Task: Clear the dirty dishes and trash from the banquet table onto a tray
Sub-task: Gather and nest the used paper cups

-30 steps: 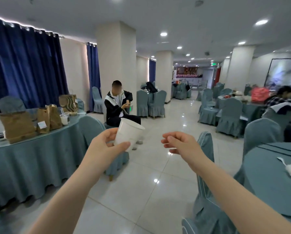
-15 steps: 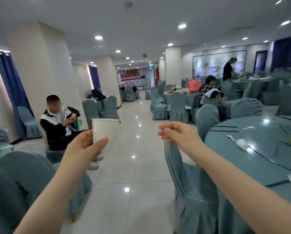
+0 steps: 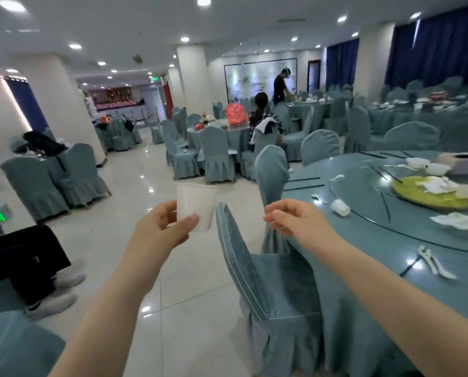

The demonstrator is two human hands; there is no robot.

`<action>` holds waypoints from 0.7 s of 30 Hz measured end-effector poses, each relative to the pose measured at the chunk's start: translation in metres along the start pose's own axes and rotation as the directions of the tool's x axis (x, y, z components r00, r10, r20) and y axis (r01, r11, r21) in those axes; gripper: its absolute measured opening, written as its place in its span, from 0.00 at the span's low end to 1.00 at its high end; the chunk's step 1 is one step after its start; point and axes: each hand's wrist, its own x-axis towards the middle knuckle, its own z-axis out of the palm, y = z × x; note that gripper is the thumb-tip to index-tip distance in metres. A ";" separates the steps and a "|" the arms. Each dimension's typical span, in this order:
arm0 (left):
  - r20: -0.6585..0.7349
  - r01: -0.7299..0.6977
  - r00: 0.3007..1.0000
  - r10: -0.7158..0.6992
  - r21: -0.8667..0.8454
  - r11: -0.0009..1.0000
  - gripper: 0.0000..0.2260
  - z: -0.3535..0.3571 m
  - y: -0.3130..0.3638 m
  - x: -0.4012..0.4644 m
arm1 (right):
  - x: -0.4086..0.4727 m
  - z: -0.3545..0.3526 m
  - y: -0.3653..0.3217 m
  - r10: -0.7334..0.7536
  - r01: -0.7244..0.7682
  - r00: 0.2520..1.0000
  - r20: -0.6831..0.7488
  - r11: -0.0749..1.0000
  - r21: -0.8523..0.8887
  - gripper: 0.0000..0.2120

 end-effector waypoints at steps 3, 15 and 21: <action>0.067 0.005 0.998 -0.003 -0.036 0.999 0.21 0.000 -0.026 0.052 | 0.029 0.001 0.015 0.051 -0.054 0.994 -0.094 0.998 -0.026 0.07; 0.326 0.105 0.943 -0.070 -0.092 0.990 0.16 -0.003 -0.118 0.224 | 0.121 0.026 0.084 0.221 -0.264 0.892 -0.394 0.963 -0.056 0.06; 0.378 0.170 0.914 -0.146 -0.032 0.985 0.22 0.059 -0.159 0.302 | 0.144 -0.029 0.169 0.362 -0.416 0.766 -0.531 0.909 0.019 0.06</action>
